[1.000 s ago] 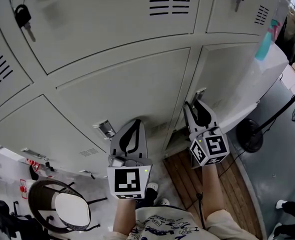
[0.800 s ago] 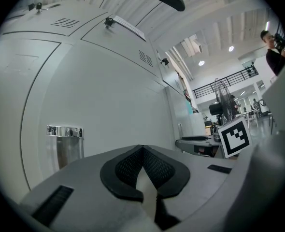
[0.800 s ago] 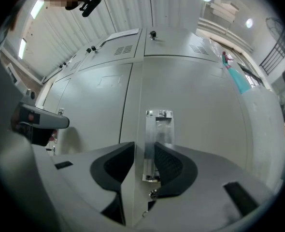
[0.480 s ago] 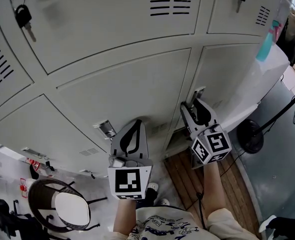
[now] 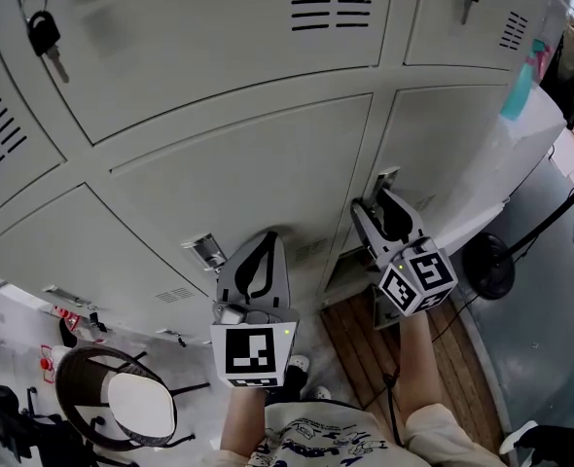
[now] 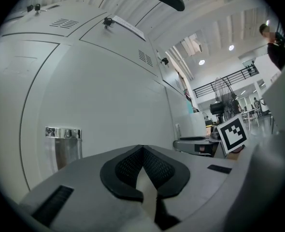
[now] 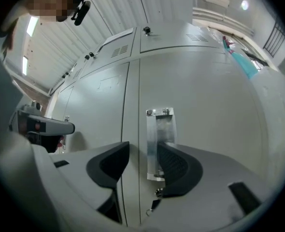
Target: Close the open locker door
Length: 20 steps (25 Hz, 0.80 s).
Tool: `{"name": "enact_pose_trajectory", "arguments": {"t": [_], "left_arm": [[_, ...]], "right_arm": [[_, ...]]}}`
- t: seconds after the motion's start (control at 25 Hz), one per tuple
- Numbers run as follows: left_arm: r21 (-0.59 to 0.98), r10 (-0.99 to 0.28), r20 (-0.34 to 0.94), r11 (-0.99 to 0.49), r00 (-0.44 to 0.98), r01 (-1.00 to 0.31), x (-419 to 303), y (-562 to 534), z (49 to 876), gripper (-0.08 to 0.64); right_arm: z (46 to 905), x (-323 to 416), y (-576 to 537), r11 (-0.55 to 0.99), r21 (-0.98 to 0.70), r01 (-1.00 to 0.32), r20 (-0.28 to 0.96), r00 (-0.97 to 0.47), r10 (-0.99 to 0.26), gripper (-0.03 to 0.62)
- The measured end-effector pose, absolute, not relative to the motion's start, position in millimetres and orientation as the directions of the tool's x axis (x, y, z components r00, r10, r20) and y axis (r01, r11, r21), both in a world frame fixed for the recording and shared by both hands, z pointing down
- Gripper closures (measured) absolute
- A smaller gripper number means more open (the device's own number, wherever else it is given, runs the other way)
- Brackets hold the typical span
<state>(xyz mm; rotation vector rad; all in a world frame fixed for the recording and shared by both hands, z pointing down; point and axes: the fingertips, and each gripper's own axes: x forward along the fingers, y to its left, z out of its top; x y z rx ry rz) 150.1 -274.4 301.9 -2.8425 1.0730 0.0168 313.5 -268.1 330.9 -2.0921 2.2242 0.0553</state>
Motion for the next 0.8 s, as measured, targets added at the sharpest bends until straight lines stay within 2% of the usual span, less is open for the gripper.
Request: {"name": "enact_pose_trajectory", "arguments": {"t": [0.24, 0.32, 0.8], "left_arm": [[-0.1, -0.664, -0.047, -0.74, 0.746, -0.665, 150.1, -276.0, 303.1, 0.558], [-0.099, -0.664, -0.049, -0.74, 0.746, -0.665, 150.2, -275.7, 302.2, 0.558], [-0.096, -0.644, -0.058, -0.757, 0.763, -0.646, 154.8, -266.0, 299.3, 0.558]], "right_arm": [[332.2, 317.6, -267.6, 0.062, -0.055, -0.997, -0.091, -0.057, -0.994, 0.382], [333.3, 315.6, -266.7, 0.063, -0.046, -0.997, -0.087, -0.059, -0.995, 0.351], [322.9, 320.5, -235.2, 0.0, -0.024, -1.0, -0.113, 0.003, -0.994, 0.348]]}}
